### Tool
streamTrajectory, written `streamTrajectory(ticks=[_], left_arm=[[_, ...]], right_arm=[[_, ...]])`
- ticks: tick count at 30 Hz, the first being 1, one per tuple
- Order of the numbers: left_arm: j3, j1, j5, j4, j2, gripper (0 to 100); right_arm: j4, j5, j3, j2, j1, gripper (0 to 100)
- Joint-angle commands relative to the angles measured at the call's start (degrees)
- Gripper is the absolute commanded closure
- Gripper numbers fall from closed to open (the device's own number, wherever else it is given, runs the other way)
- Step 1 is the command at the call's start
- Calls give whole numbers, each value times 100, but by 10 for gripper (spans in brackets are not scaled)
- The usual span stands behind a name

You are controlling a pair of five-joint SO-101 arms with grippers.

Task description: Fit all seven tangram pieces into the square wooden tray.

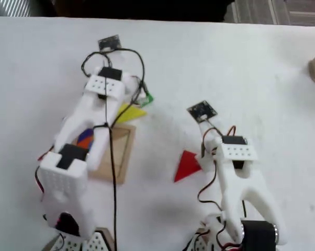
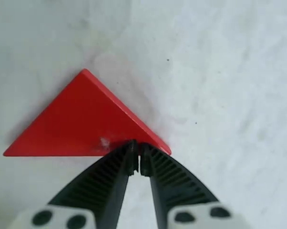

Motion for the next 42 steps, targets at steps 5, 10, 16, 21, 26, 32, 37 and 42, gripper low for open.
streamTrajectory(ticks=[5, 10, 16, 21, 26, 32, 37, 42], left_arm=[[-818, 92, 510, 9, 453, 678], [-1477, 92, 510, 62, 1059, 679], [-2321, 75, 501, 431, 1666, 679], [-2884, 92, 378, 484, 2167, 679], [-3393, 189, 299, 695, 2615, 679], [-4193, 75, 308, 1055, 3187, 680], [-5064, 119, 264, 1609, 3653, 771], [-5873, 119, 220, 2004, 4057, 983]], right_arm=[[-40, 79, 0, -136, -57, 981], [22, 79, 53, -171, -66, 981], [57, 316, 53, -171, -66, 981], [136, 387, 53, -189, -75, 981], [136, 396, 53, -189, -75, 981], [145, 396, 53, -189, -75, 981], [127, 387, 53, -189, -75, 981], [119, 360, 53, -180, -75, 981]])
